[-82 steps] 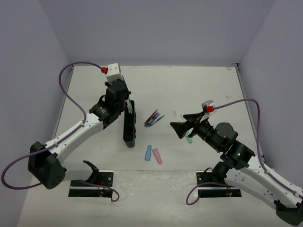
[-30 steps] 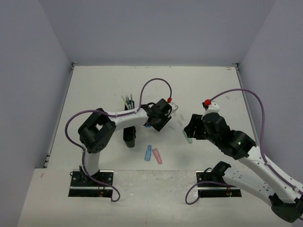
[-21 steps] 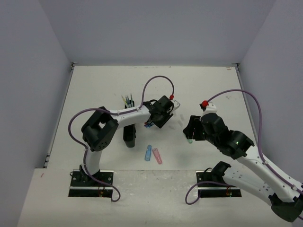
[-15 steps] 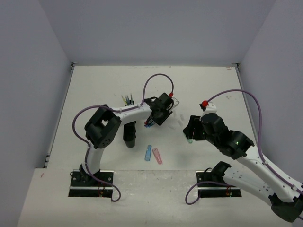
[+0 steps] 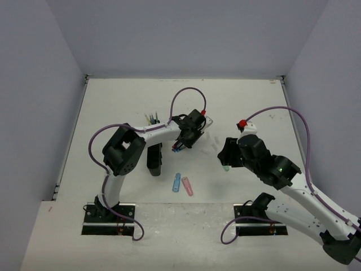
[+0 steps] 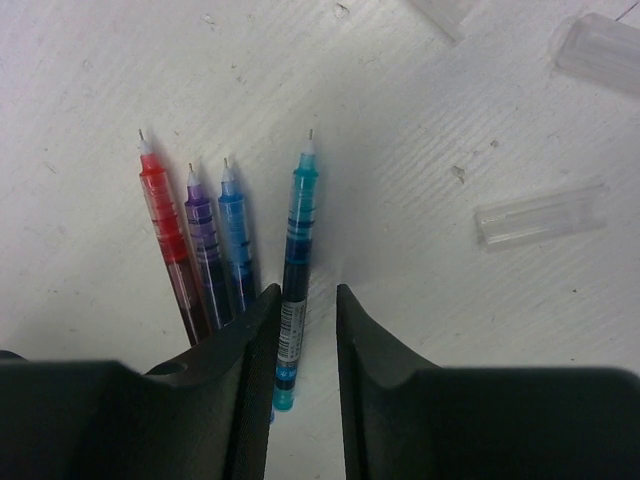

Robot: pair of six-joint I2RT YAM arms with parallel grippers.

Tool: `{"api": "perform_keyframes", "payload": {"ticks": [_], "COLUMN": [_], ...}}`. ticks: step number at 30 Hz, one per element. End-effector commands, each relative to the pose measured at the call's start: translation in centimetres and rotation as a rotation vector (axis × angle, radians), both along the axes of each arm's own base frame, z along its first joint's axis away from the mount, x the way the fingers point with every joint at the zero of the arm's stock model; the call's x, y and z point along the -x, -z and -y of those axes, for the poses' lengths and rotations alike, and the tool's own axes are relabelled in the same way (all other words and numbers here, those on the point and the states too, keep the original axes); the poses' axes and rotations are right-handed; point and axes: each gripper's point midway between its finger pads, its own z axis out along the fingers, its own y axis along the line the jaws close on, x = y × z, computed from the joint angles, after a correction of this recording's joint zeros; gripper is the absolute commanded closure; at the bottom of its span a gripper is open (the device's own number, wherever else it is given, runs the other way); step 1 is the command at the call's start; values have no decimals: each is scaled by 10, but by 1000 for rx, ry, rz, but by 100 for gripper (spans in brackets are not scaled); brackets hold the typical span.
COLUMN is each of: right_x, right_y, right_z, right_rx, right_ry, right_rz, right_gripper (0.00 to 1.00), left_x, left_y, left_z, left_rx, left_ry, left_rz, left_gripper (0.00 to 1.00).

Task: Sort the stationery into containers
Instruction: Pick up the pen from the center of the board.

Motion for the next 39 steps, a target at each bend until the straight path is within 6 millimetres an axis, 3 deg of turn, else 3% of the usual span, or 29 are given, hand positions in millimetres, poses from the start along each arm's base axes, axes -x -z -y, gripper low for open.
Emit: {"api": "perform_keyframes", "payload": {"ticks": [1, 7, 11, 16, 21, 28, 32, 33, 36, 39], "right_x": [-2, -3, -4, -6, -11, -27, -45, -50, -63, -80], "right_y": [-7, -10, -10, -8, -4, 3, 24, 29, 42, 50], "right_z": [-4, -5, -6, -11, -16, -21, -29, -32, -40, -48], "right_rx": [-23, -30, -30, -21, 1, 10, 79, 103, 186, 260], "right_ry": [-16, -17, -13, -29, -55, -66, -123, -143, -215, -277], "right_rz": [27, 29, 22, 2, -27, -43, -99, -110, -138, -148], "right_gripper": [47, 49, 49, 46, 35, 39, 43, 46, 64, 72], "left_x": [5, 13, 23, 36, 42, 37, 36, 37, 30, 22], "left_y": [7, 22, 25, 15, -8, -55, -102, -122, -158, -190], "left_z": [2, -5, -9, -4, 6, 14, 16, 14, -7, -41], "left_rx": [1, -22, -18, 32, 107, 197, 295, 333, 369, 403], "left_ry": [24, 7, -21, -16, 5, -8, -45, -57, -184, -362], "left_rz": [-27, -70, -108, -132, -126, -59, 2, 30, 134, 224], "left_gripper": [71, 72, 81, 99, 100, 100, 100, 100, 100, 100]}}
